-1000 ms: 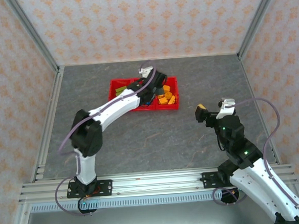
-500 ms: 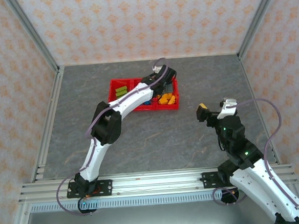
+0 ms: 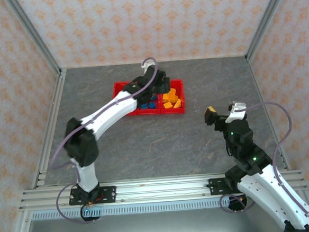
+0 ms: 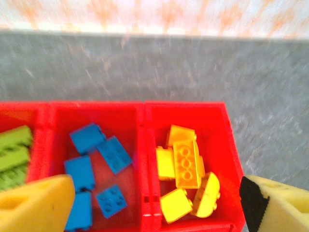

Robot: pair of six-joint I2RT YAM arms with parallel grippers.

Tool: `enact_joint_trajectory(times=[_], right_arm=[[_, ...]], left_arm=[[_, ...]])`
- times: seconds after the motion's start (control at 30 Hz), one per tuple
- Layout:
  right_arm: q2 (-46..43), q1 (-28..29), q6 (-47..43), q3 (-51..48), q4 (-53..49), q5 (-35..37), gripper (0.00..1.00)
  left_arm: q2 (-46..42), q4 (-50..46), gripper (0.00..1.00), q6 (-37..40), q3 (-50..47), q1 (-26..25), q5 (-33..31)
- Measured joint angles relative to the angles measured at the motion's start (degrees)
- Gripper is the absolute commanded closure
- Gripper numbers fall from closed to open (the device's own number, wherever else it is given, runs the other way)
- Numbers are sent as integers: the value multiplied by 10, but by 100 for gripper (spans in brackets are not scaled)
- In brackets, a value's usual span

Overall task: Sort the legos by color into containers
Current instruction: Place the lego in the container, then reset both arms

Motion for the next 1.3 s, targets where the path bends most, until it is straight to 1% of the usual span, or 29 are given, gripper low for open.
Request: enact_joint_trajectory(times=[0.1,0.17,0.3,0.37,0.4,0.43,0.5,0.53,0.57,0.6,0.63,0.7,0.8,0.9,0.97,1.0,1.03,1.1,1.27,1.3], right_arm=[[26,0,5,-1,33,35,0],[57,0,4,-8,78,64,0],[131,-3,-45,-72,230,113,0],[174,-24,-65,-108,298,125,0],[207,-47,-68,-122,330,126,0],[236,-75,-66,-135,361,124,0],[279,-129,-59,-160,420,114,0],[299,-157,-54,-175,458,103,0],[317,-181,-50,-190,492,92,0],[334,-199,-45,-207,528,78,0],[355,-216,-39,-225,570,64,0],[388,-232,-32,-248,624,37,0],[433,-236,-36,-255,706,-20,0],[475,-236,-57,-236,750,-76,0],[526,-236,-71,-228,817,-103,0],[569,-236,-77,-227,864,-109,0],[606,-236,-80,-224,890,-113,0],[623,-237,-82,-211,855,-121,0],[626,-245,-81,-172,860,-123,0],[625,-245,-80,-171,861,-123,0]], left_arm=[[-110,88,8,43,-137,8,-33],[-177,146,8,61,-236,24,-57],[-272,238,7,68,-409,90,-111],[-323,297,7,67,-506,131,-143],[-352,339,8,68,-562,148,-160],[-386,388,8,71,-624,161,-178],[-440,476,7,78,-726,171,-201],[-462,517,3,85,-771,172,-212],[-477,550,3,86,-805,174,-223],[-491,582,1,89,-836,175,-239],[-504,610,0,91,-859,177,-256],[-530,667,1,102,-888,188,-281],[-560,743,1,149,-905,212,-275],[-549,794,0,184,-905,236,-259],[-511,828,1,195,-904,254,-240],[-482,849,0,199,-905,263,-229],[-448,872,0,205,-905,270,-217],[-386,901,0,216,-905,283,-186],[-261,943,0,225,-875,332,-83],[-227,965,0,225,-863,344,-63]])
